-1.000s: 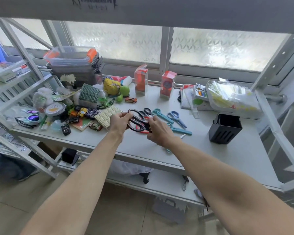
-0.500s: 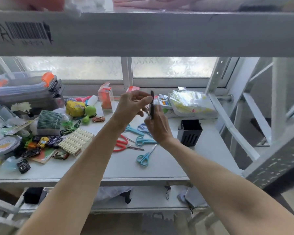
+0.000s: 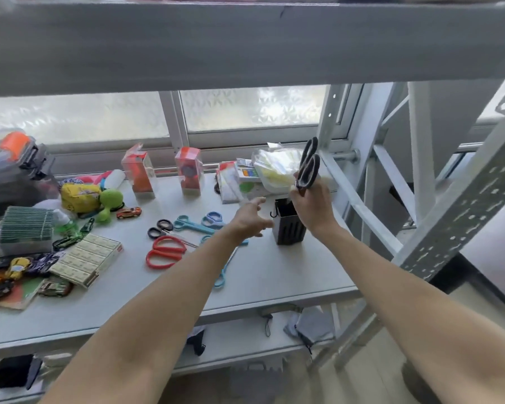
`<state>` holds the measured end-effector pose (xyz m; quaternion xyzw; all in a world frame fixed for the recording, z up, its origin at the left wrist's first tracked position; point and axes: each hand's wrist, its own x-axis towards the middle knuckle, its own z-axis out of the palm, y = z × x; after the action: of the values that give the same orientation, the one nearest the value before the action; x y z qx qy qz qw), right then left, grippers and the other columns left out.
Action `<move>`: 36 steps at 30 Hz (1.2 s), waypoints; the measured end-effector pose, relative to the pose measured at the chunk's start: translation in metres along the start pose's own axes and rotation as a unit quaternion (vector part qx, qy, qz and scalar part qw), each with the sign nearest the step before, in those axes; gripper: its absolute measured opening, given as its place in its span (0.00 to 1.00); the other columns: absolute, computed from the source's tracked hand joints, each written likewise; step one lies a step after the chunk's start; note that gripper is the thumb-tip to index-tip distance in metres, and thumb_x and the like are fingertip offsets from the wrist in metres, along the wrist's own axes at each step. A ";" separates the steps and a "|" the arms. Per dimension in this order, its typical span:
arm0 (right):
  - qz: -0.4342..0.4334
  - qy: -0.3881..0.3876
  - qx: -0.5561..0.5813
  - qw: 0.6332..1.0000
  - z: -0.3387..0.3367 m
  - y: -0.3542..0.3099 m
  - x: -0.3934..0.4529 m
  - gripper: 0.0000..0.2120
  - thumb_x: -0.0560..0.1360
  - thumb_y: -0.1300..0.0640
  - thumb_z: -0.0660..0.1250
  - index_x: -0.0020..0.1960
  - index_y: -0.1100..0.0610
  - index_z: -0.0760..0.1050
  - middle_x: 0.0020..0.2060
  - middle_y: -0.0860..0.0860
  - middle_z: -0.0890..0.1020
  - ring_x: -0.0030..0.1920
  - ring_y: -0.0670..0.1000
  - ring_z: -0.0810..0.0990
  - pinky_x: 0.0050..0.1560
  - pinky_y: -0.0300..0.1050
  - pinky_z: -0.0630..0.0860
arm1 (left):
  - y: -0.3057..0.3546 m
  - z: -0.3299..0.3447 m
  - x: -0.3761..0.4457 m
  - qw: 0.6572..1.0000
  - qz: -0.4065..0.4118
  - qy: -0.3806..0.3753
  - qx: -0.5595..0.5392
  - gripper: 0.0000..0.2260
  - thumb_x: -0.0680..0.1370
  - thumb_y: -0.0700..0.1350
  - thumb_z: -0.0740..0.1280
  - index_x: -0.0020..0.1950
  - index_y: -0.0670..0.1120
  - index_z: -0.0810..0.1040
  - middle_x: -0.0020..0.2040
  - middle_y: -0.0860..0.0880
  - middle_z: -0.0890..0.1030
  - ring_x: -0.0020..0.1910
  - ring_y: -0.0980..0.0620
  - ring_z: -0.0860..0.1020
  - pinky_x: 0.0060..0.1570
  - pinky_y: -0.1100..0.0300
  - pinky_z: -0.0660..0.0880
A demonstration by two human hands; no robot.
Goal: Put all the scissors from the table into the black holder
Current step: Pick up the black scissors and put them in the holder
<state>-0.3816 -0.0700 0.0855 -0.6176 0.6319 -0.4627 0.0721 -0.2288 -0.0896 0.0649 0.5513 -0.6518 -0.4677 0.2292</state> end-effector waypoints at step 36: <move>0.027 -0.077 0.016 0.997 -0.011 -0.013 -0.012 0.40 0.66 0.22 0.33 0.31 0.49 0.72 0.33 0.48 0.81 0.37 0.48 0.77 0.37 0.46 0.70 | -0.034 0.040 0.027 0.996 0.064 0.057 -0.025 0.32 0.70 0.44 0.75 0.73 0.51 0.69 0.58 0.53 0.76 0.61 0.47 0.77 0.61 0.44 0.77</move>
<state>-0.3767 -0.0515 0.0949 -0.6325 0.6335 -0.4221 0.1430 -0.2521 -0.0992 0.0112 0.5283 -0.6597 -0.4358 0.3096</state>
